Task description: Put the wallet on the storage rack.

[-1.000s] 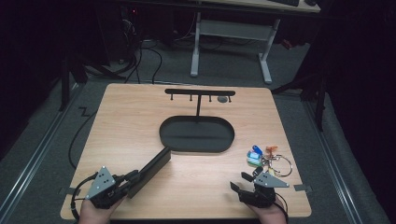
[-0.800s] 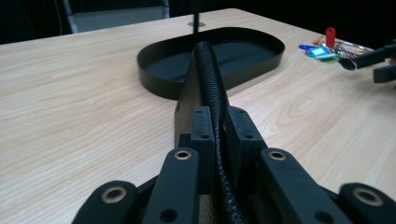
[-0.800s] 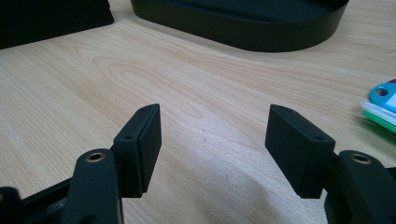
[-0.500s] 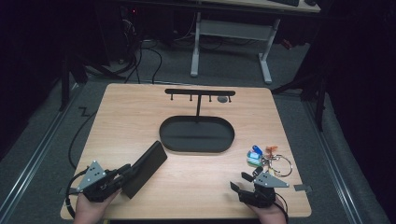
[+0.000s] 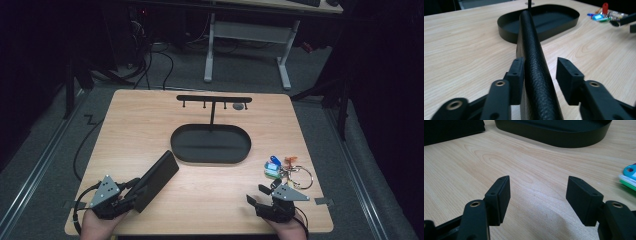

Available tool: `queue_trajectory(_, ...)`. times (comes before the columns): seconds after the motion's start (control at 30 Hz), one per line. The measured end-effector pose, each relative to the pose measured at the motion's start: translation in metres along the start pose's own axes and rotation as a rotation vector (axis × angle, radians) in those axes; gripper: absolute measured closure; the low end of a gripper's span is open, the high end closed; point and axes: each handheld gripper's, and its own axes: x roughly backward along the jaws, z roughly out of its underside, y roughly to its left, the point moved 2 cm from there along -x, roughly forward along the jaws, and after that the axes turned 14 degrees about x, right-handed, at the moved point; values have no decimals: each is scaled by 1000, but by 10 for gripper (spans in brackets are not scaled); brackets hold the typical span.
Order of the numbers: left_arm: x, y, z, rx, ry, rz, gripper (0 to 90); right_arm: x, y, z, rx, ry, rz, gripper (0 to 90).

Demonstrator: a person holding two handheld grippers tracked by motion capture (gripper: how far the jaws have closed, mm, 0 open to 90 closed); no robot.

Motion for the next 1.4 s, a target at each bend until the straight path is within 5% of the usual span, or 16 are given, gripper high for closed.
queue_trajectory(0.2,0,-3,1,-21,28,-32,676,1,0,0,1,-1,1,365)
queue_trajectory(0.33,-1,-5,2,-21,29,-16,713,1,0,0,1,-1,1,365)
queue_trajectory(0.67,-1,-11,-4,-43,92,-44,719,0,0,0,-2,-1,0,366)
queue_trajectory(0.73,-2,-12,-6,-41,119,-48,715,0,0,0,-2,-2,0,366)
queue_trajectory(0.8,-5,-13,-13,-45,208,-59,703,0,0,-1,-5,-4,-2,366)
queue_trajectory(1.13,-13,-21,-30,-82,387,-99,721,1,0,-1,-3,-9,-12,365)
queue_trajectory(1.23,-17,-27,-33,-121,410,-126,730,0,1,0,3,-1,-21,364)
queue_trajectory(1.4,-19,-44,-37,-215,379,-158,742,2,2,-1,16,-8,-26,364)
